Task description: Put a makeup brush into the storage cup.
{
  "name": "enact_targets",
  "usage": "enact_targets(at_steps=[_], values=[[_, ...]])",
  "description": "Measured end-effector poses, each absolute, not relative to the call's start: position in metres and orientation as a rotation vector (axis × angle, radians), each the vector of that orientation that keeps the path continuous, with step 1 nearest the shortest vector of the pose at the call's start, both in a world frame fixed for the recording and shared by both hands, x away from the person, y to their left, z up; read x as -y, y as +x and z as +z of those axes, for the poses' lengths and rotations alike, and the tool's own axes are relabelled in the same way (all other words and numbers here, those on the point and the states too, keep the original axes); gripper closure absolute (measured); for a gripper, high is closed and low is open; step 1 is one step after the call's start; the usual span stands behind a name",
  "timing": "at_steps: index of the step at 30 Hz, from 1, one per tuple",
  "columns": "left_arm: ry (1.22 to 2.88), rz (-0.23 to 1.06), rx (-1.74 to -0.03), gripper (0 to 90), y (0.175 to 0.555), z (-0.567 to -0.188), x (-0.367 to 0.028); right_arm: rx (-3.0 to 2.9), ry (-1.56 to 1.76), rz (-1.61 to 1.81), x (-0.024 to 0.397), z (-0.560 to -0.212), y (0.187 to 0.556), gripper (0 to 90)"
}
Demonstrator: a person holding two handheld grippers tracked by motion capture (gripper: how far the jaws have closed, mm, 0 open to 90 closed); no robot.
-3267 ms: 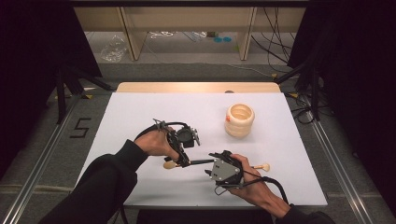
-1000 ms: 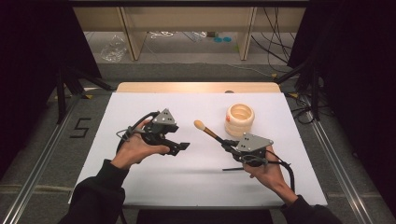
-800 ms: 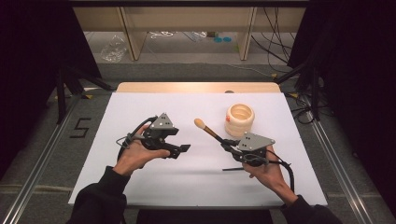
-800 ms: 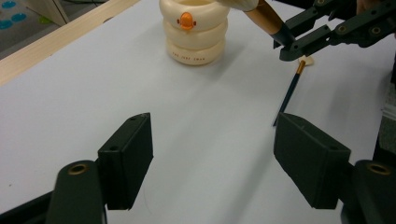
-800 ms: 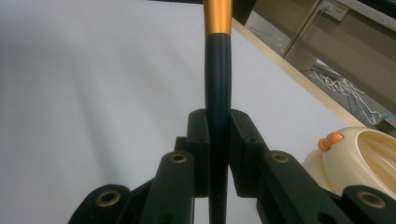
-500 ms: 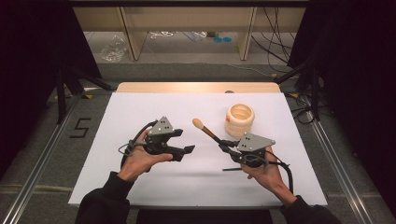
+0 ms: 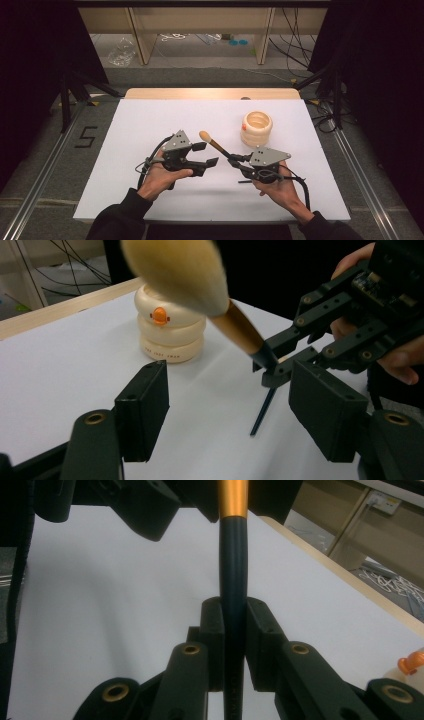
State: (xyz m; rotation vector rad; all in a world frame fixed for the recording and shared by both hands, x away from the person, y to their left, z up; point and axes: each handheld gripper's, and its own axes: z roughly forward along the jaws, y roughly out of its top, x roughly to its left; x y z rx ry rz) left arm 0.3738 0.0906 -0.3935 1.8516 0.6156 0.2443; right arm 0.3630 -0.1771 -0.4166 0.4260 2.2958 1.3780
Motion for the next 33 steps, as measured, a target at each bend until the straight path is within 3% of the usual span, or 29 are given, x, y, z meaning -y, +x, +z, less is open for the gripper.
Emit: enact_targets(at_steps=[14,26,32,33], values=[[1.853,0.205,-0.619,38.5,0.37,-0.394,-0.085,-2.313,0.415,1.389,0.171,-0.42,0.36,80.2],[1.809,0.147,-0.619,54.4,0.372,-0.394,-0.087,-2.341,0.397,1.389,0.165,-0.424,0.358,80.1],[1.781,0.117,-0.637,64.5,0.371,-0.394,-0.089,-2.358,0.392,1.388,0.163,-0.426,0.358,80.2],[1.777,0.112,-0.614,69.8,0.372,-0.394,-0.09,-2.364,0.388,1.385,0.161,-0.428,0.357,80.2]])
